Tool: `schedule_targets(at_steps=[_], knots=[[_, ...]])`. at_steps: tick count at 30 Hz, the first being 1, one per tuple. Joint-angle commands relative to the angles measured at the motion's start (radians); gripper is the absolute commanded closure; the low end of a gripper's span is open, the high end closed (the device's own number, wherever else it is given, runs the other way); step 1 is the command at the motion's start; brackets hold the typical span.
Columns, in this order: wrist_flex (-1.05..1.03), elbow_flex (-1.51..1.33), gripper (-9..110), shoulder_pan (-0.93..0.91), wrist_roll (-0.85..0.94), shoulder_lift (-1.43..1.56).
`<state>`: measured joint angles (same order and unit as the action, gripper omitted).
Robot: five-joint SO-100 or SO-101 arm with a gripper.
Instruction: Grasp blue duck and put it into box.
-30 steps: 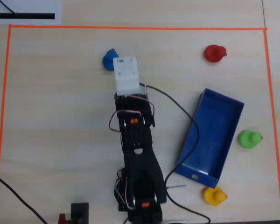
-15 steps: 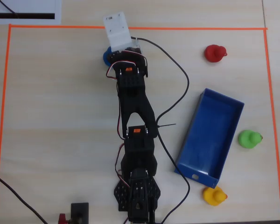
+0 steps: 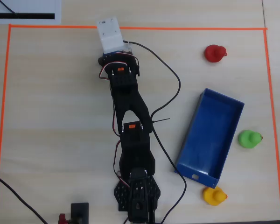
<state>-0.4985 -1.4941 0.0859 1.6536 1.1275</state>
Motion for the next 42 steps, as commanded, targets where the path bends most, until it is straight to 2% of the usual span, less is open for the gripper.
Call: schedule_targets(at_steps=[1,8,12,18,22,28,33,36,42], knots=[[-0.003,0.069,73,0.009,-0.002,-0.003],[-0.005,0.115,77,-0.009,0.025,-0.060],[-0.012,0.130,101,-0.015,0.015,-0.075],[-0.020,0.140,101,-0.046,-0.041,-0.026],[-0.147,0.241,101,-0.118,-0.153,0.101],[-0.644,0.640,101,-0.336,-0.279,0.156],[-0.879,0.698,101,-0.604,-0.241,0.207],[-0.917,0.629,101,-0.778,-0.167,0.261],[-0.730,0.273,101,-1.066,0.002,0.411]])
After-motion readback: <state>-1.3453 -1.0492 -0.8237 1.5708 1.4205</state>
